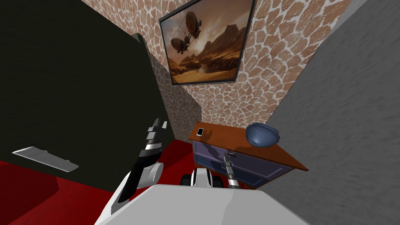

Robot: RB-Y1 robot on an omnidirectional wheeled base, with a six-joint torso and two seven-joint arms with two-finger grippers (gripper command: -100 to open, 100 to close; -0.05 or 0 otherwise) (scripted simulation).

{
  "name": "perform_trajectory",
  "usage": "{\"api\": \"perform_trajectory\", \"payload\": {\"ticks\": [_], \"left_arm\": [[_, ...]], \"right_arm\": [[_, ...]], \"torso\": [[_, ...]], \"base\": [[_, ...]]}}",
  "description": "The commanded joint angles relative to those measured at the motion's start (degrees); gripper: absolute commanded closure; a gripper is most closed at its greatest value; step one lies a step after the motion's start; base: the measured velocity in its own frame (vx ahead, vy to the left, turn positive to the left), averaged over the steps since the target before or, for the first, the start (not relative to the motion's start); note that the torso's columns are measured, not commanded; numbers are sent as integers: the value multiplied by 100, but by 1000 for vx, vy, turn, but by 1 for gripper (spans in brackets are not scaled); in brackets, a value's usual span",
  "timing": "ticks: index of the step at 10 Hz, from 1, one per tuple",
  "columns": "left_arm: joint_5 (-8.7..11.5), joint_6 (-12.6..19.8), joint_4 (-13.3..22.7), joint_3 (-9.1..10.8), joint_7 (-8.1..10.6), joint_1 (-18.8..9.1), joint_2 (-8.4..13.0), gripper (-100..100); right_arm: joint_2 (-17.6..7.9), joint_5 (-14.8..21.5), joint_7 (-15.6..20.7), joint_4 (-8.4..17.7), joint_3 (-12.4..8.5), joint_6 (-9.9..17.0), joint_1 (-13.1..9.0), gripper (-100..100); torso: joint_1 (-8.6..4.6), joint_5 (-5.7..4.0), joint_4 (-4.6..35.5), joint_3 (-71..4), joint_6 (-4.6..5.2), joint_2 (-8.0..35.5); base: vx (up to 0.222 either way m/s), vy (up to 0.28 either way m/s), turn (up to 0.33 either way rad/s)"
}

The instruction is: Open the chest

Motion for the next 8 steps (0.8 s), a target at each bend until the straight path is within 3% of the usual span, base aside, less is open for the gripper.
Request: {"api": "perform_trajectory", "payload": {"ticks": [1,4,8], "left_arm": [[0,0,0,0,0,0,0,0],[0,0,0,0,0,0,0,0],[0,0,0,-1,0,0,0,0]], "right_arm": [[60,-249,-247,-231,19,-21,108,-100],[124,-580,-299,-551,64,-92,254,-100],[147,-761,-776,-734,107,-171,330,-100]], "torso": [[7,2,0,0,0,0],[-1,0,0,1,0,2],[7,2,0,0,0,1]], "base": [[13,-31,-69],[9,-39,-65],[6,-20,-26]]}}
